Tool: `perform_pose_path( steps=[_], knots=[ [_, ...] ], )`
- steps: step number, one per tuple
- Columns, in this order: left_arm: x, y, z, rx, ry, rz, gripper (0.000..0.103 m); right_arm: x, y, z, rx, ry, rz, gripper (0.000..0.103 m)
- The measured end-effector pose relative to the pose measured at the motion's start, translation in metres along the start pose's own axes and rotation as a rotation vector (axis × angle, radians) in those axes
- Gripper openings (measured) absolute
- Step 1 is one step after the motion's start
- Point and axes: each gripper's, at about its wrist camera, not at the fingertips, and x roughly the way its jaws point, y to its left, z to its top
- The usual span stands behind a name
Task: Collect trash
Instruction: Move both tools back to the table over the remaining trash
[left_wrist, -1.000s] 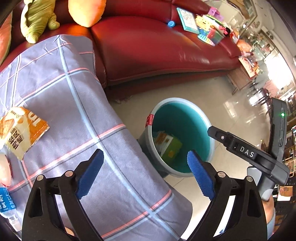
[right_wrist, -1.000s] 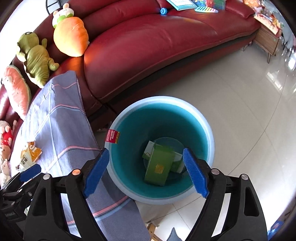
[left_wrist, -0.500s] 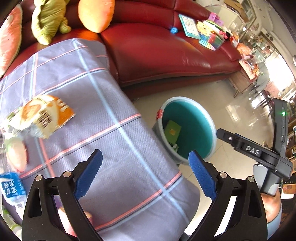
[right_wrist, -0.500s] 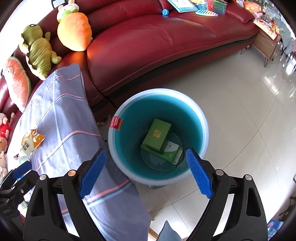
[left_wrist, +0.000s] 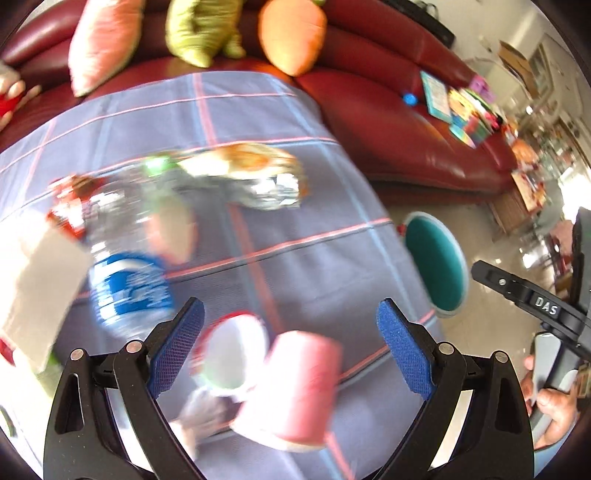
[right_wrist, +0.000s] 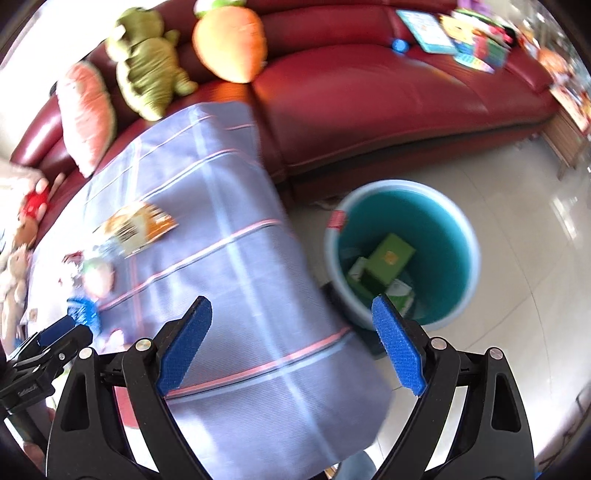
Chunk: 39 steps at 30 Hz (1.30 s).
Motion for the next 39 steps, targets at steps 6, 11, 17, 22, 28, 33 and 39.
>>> perform_pose_path(
  steps=[6,11,17,22,28,33,39],
  knots=[
    [-0.029,0.059,-0.02,-0.083,-0.03,0.041,0.094,-0.008,0.055,-0.012,-0.078,0.007,0.033,0.085],
    [-0.054,0.109,-0.035,-0.117,-0.063,0.085,0.094,-0.007,0.103,-0.02,-0.155,0.034,0.057,0.085],
    [-0.076,0.17,-0.058,-0.238,-0.072,0.131,0.094,0.005,0.165,-0.027,-0.267,0.081,0.105,0.085],
    [-0.072,0.203,-0.086,-0.423,-0.078,0.187,0.094,0.021,0.21,-0.031,-0.317,0.134,0.171,0.085],
    [-0.044,0.222,-0.093,-0.509,-0.019,0.169,0.094,0.029,0.225,-0.035,-0.344,0.154,0.167,0.085],
    [-0.037,0.225,-0.094,-0.506,-0.035,0.202,0.087,0.037,0.219,-0.035,-0.32,0.167,0.147,0.085],
    [-0.046,0.214,-0.103,-0.433,-0.05,0.171,0.053,0.044,0.219,-0.034,-0.314,0.18,0.143,0.085]
  ],
)
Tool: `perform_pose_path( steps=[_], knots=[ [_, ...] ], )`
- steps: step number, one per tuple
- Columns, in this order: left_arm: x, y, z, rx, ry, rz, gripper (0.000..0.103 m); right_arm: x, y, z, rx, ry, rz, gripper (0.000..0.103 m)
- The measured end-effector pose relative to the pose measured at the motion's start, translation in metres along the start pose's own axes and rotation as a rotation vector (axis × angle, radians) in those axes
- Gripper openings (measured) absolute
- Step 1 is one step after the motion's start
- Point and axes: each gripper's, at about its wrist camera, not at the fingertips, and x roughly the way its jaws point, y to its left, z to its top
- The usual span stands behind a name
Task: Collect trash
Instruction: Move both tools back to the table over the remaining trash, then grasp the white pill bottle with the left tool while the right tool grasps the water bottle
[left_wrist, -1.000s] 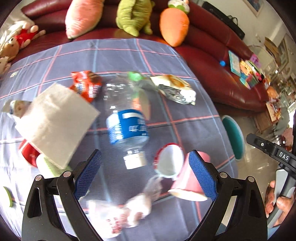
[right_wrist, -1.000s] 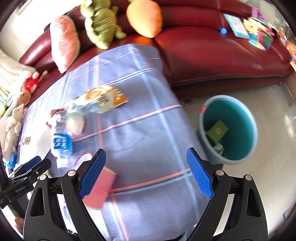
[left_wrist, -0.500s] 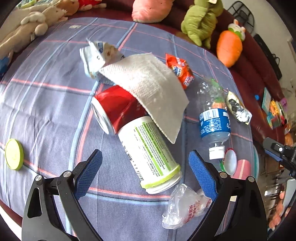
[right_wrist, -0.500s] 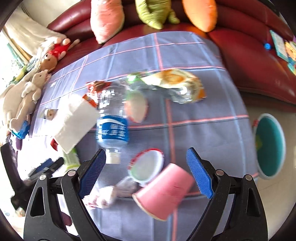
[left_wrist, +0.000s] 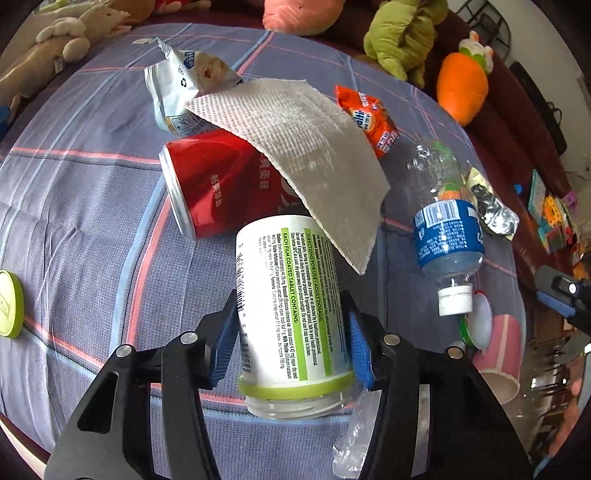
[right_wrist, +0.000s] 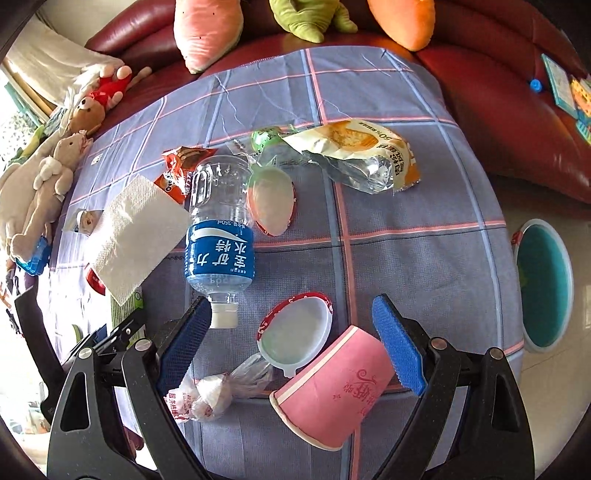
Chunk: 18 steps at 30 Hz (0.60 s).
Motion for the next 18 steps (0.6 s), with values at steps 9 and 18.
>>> perform_pose_path(
  steps=[9,18],
  knots=[
    [-0.069,-0.022,0.004,0.116,-0.113,-0.149,0.053,0.008,0.019,0.016,-0.024,0.012,0.057,0.085],
    [-0.071,-0.01,0.079,0.067,-0.201,-0.145,0.054,0.035,0.046,0.052,-0.077,0.043,0.13,0.064]
  ],
)
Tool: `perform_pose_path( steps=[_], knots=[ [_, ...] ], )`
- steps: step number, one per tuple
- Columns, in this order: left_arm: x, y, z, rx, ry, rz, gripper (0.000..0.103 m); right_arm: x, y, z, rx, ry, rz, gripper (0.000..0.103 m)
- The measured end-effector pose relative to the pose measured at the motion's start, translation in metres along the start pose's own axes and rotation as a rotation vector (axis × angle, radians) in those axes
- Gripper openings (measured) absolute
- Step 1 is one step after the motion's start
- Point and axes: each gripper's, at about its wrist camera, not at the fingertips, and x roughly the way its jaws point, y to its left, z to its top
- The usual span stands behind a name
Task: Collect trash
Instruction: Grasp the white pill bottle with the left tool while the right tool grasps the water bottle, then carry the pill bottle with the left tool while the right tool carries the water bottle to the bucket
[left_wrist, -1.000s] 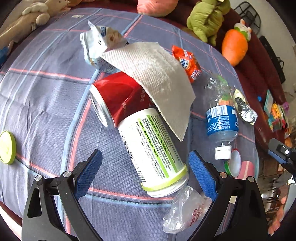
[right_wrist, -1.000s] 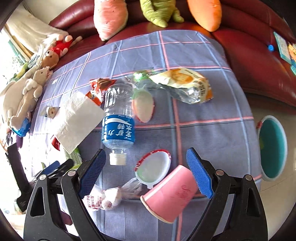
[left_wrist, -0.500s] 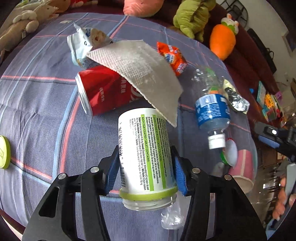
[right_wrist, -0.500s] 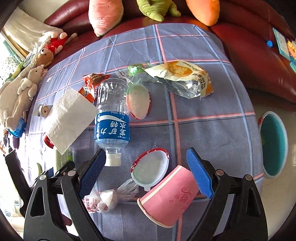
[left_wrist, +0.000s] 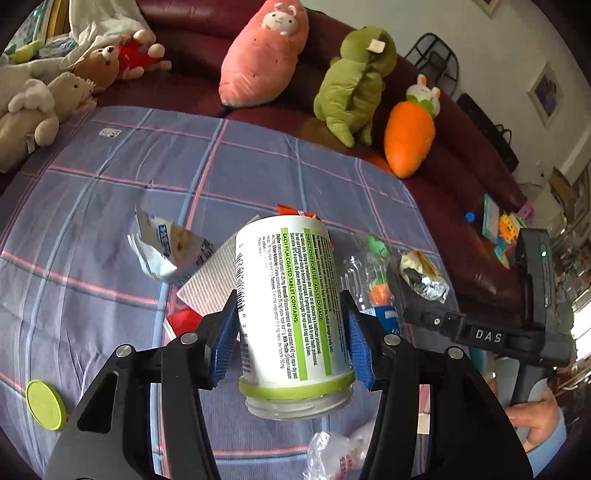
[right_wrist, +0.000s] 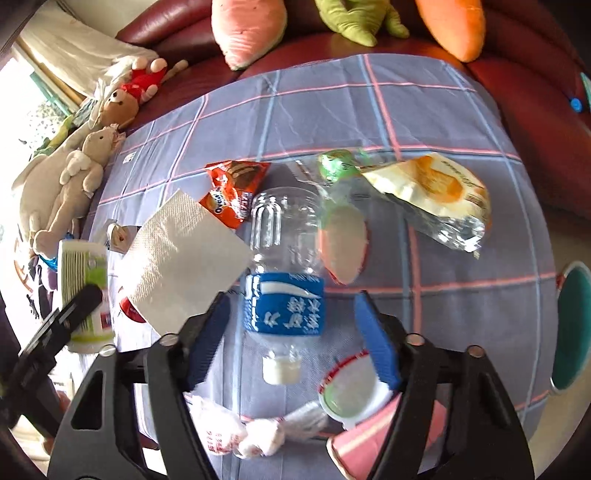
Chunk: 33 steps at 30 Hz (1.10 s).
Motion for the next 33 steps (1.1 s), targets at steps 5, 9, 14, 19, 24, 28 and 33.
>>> perform_pose_path(
  steps=[5,9,14,19,24,28,33],
  knots=[
    [0.013,0.008,0.01,-0.008,0.012,0.029,0.054,0.032,0.005,0.012,-0.006,0.075,0.035,0.064],
    [0.024,0.013,0.01,-0.016,0.033,0.042,0.054,0.055,0.007,0.018,-0.02,0.107,0.026,0.064],
    [0.031,0.015,0.009,-0.017,0.05,0.058,0.054,0.08,0.007,0.016,-0.019,0.141,0.04,0.063],
    [0.029,0.004,0.005,0.002,0.052,0.066,0.054,0.045,0.01,0.01,-0.024,0.051,0.092,0.062],
    [0.025,-0.02,0.0,0.036,0.048,0.046,0.054,0.002,-0.009,0.009,0.016,-0.033,0.102,0.062],
    [0.026,-0.048,-0.006,0.085,0.057,0.025,0.054,-0.035,-0.033,0.0,0.058,-0.098,0.11,0.062],
    [0.029,-0.091,-0.014,0.152,0.073,-0.01,0.054,-0.081,-0.072,-0.011,0.109,-0.191,0.104,0.062]
  ],
)
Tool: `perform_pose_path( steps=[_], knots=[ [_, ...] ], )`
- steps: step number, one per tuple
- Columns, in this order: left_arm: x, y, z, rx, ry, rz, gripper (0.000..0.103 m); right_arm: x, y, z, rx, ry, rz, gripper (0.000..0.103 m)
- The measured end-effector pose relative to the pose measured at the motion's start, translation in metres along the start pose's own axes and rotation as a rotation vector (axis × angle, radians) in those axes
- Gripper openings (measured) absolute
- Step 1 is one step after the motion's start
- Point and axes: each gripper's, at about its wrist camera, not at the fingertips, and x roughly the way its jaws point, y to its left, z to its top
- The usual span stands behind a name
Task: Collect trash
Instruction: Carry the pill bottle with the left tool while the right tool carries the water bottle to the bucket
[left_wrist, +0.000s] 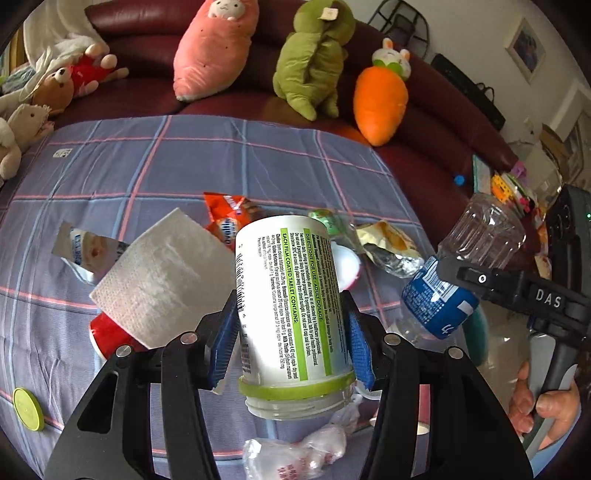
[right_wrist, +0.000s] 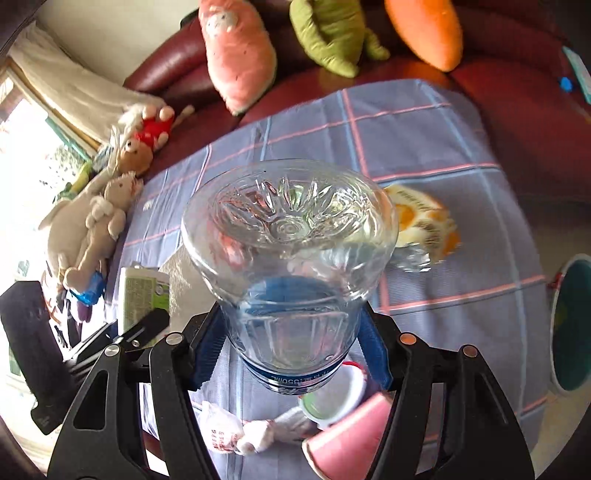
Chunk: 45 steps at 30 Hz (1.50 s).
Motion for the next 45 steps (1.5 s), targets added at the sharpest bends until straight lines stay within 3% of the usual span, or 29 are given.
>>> perform_pose_path(
  steps=[9,16,20,28,37,45],
  knots=[
    [0.023,-0.113,-0.004,0.164,0.047,-0.078,0.054,-0.099,-0.105,-0.015,0.142,-0.196,-0.069,0.062],
    [0.058,-0.224,-0.017,0.317,0.107,-0.176,0.054,-0.177,-0.234,-0.054,0.329,-0.33,-0.239,0.062],
    [0.082,-0.275,-0.028,0.378,0.15,-0.205,0.054,-0.196,-0.29,-0.078,0.415,-0.348,-0.329,0.062],
    [0.125,-0.331,-0.045,0.436,0.223,-0.198,0.054,-0.165,-0.358,-0.096,0.507,-0.273,-0.389,0.062],
    [0.17,-0.363,-0.054,0.477,0.293,-0.188,0.054,-0.106,-0.37,-0.099,0.506,-0.139,-0.349,0.063],
    [0.188,-0.387,-0.063,0.514,0.318,-0.206,0.054,-0.1,-0.376,-0.117,0.549,-0.092,-0.337,0.068]
  ],
)
